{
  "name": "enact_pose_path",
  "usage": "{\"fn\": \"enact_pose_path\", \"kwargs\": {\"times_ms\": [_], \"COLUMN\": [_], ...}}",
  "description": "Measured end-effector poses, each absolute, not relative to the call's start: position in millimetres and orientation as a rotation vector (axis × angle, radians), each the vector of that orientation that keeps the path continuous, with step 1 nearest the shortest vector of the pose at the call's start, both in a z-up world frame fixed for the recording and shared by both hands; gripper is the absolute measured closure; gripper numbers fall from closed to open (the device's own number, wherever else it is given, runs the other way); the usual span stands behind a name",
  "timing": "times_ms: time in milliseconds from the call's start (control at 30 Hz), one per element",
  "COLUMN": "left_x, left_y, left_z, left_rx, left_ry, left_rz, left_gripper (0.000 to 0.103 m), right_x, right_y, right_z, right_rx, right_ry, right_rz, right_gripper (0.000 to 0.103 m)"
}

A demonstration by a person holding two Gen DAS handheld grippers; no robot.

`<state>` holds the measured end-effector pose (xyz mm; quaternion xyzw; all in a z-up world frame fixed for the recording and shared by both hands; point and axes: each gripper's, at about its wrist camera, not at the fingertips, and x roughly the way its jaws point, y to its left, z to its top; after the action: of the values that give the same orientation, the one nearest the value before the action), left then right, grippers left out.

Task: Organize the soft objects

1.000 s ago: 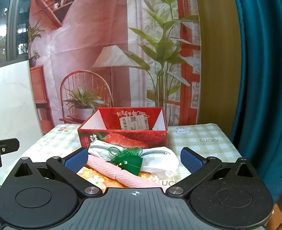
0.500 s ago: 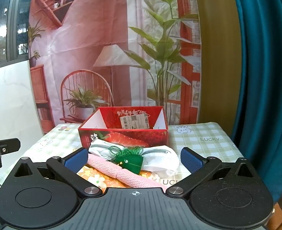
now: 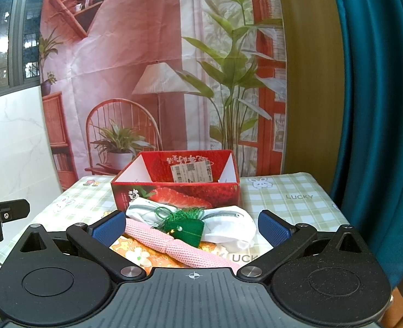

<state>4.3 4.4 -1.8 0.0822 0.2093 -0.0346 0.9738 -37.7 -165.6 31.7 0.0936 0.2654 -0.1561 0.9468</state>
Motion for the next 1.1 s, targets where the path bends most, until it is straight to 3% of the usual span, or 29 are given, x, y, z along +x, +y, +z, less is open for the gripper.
{"fn": "enact_pose_path", "kwargs": {"times_ms": [1100], "left_x": [5.9], "left_y": [3.3], "left_z": [-5.3], "left_rx": [0.166], "left_ry": [0.431], "left_rz": [-0.073], "left_gripper": [0.000], "right_x": [-39.1], "right_y": [-166.5], "right_z": [23.2], "right_rx": [0.198], "right_ry": [0.550], "right_rz": [-0.318], "right_gripper": [0.000]}}
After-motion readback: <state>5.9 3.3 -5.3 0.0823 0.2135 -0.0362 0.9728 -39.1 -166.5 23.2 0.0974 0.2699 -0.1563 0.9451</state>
